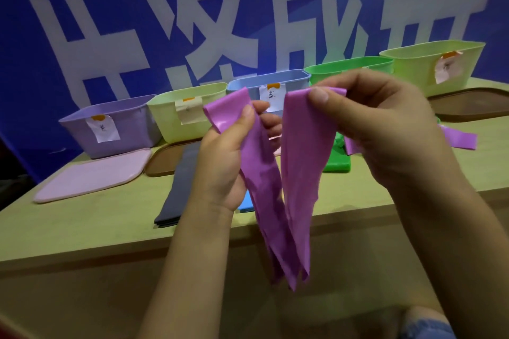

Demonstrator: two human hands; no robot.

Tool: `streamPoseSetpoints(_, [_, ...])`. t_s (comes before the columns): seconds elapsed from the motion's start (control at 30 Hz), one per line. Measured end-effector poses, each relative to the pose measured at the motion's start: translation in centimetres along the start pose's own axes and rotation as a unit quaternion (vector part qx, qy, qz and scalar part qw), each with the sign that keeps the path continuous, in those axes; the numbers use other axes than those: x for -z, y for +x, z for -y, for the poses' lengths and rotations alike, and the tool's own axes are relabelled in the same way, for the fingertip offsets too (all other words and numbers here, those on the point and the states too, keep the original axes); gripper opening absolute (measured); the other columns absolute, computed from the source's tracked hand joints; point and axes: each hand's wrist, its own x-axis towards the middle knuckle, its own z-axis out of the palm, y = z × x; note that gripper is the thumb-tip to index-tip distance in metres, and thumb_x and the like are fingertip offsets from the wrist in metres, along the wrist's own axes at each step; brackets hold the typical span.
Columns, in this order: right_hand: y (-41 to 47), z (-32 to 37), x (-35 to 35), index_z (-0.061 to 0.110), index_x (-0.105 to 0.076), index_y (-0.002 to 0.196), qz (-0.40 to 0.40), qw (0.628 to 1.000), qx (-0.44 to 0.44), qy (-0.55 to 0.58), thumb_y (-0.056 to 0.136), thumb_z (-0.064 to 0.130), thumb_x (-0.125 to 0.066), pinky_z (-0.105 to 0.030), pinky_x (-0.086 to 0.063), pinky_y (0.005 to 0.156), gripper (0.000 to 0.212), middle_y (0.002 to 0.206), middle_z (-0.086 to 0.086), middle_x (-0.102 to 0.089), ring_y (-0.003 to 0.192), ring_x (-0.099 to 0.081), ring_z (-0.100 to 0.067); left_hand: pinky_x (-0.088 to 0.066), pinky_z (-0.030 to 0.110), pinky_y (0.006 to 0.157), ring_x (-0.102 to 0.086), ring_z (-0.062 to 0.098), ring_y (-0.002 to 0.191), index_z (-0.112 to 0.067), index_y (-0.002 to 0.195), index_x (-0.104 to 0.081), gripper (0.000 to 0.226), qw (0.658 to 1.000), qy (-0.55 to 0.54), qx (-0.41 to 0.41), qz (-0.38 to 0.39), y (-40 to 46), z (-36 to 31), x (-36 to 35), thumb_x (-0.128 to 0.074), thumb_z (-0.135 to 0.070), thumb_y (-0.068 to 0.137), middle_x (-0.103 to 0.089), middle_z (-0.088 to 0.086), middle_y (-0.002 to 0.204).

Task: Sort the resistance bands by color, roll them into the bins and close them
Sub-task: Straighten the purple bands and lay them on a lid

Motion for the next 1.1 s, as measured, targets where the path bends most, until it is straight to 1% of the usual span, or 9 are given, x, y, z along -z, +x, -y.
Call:
streamPoseSetpoints(0.2, [1.2,-0.7,-1.0,0.021,-0.063,0.077,-0.054,0.996,0.007,-0.070,0.083,0.020,-0.069,-0.016,-0.050,0.060,0.008,0.068,0.011,-0.064,0.068,-0.061,0.001,-0.056,0.038,0.081,-0.070,0.016,0.087,-0.038,0.072,-0.074,0.021,0.991,0.131,-0.011,0.013,-0.8,1.1,-0.4,-0.067,-0.052,0.057,-0.074,-0.006,0.083])
streamPoseSetpoints(0.4, [1.7,-1.3,-2.1,0.022,-0.051,0.077,-0.130,0.989,0.023,-0.070,0.089,0.024,-0.064,-0.021,-0.043,0.056,0.018,0.066,0.006,-0.054,0.060,-0.051,-0.002,-0.057,0.029,0.072,-0.072,0.013,0.082,-0.026,0.082,-0.071,0.020,0.990,0.137,-0.042,-0.012,-0.8,2.0,-0.8,-0.075,-0.026,0.062,-0.075,-0.005,0.082])
streamPoseSetpoints(0.47, [1.8,-1.4,-2.5,0.023,-0.049,0.079,-0.139,0.988,0.017,-0.064,0.090,0.027,-0.063,-0.029,-0.048,0.059,0.018,0.071,-0.002,-0.060,0.063,-0.059,-0.014,-0.057,0.032,0.073,-0.072,0.016,0.082,-0.024,0.083,-0.072,0.020,0.991,0.123,-0.042,-0.030,-0.7,2.2,-1.0,-0.074,-0.027,0.063,-0.075,-0.002,0.083])
streamPoseSetpoints(0.53, [2.0,-1.6,-2.7,0.027,-0.048,0.081,-0.130,0.990,0.010,-0.051,0.088,0.035,-0.062,-0.048,-0.056,0.070,0.017,0.085,-0.016,-0.068,0.080,-0.067,-0.033,-0.057,0.031,0.073,-0.072,0.016,0.083,-0.022,0.089,-0.071,0.025,0.992,0.115,-0.034,-0.037,-0.7,2.4,-1.1,-0.073,-0.029,0.064,-0.075,-0.001,0.084])
streamPoseSetpoints(0.6, [2.1,-1.5,-2.6,0.031,-0.049,0.081,-0.117,0.992,-0.003,-0.038,0.084,0.042,-0.062,-0.060,-0.053,0.071,0.017,0.091,-0.022,-0.068,0.086,-0.067,-0.039,-0.058,0.030,0.072,-0.072,0.016,0.081,-0.021,0.089,-0.070,0.026,0.993,0.109,-0.027,-0.040,-0.8,2.5,-1.1,-0.073,-0.028,0.063,-0.075,-0.002,0.082])
streamPoseSetpoints(0.67, [2.4,-1.4,-2.2,0.024,-0.049,0.086,-0.101,0.994,-0.031,0.016,0.090,0.028,-0.062,-0.057,-0.056,0.074,0.014,0.091,-0.019,-0.071,0.085,-0.071,-0.033,-0.058,0.031,0.072,-0.072,0.016,0.079,-0.020,0.085,-0.071,0.024,0.993,0.105,-0.022,-0.039,-0.8,2.5,-0.8,-0.074,-0.024,0.062,-0.075,-0.001,0.080])
streamPoseSetpoints(0.8, [2.7,-0.8,-1.3,0.011,-0.053,0.097,-0.053,0.987,-0.073,0.135,0.093,0.008,-0.053,-0.034,-0.059,0.071,0.005,0.088,-0.011,-0.074,0.085,-0.072,-0.023,-0.057,0.032,0.076,-0.072,0.015,0.082,-0.021,0.082,-0.072,0.021,0.993,0.115,-0.018,-0.022,-0.6,2.4,-0.5,-0.075,-0.022,0.061,-0.075,-0.002,0.082])
streamPoseSetpoints(1.0, [2.5,0.6,-0.4,0.007,-0.057,0.094,0.001,0.991,-0.074,0.114,0.084,0.015,-0.056,-0.030,-0.058,0.075,0.013,0.092,-0.013,-0.072,0.088,-0.070,-0.023,-0.058,0.036,0.077,-0.071,0.021,0.084,-0.020,0.078,-0.075,0.015,0.997,0.060,0.032,-0.027,-0.5,2.5,-0.7,-0.065,-0.030,0.074,-0.075,0.005,0.086])
streamPoseSetpoints(1.1, [1.8,1.8,0.0,0.011,-0.058,0.090,0.013,0.997,-0.043,0.068,0.074,0.024,-0.057,-0.027,-0.057,0.073,0.020,0.092,-0.007,-0.072,0.087,-0.070,-0.018,-0.055,0.042,0.076,-0.067,0.026,0.075,-0.017,0.071,-0.076,0.041,0.997,0.038,0.048,-0.042,-0.4,2.2,-0.7,-0.048,-0.039,0.091,-0.073,0.010,0.077])
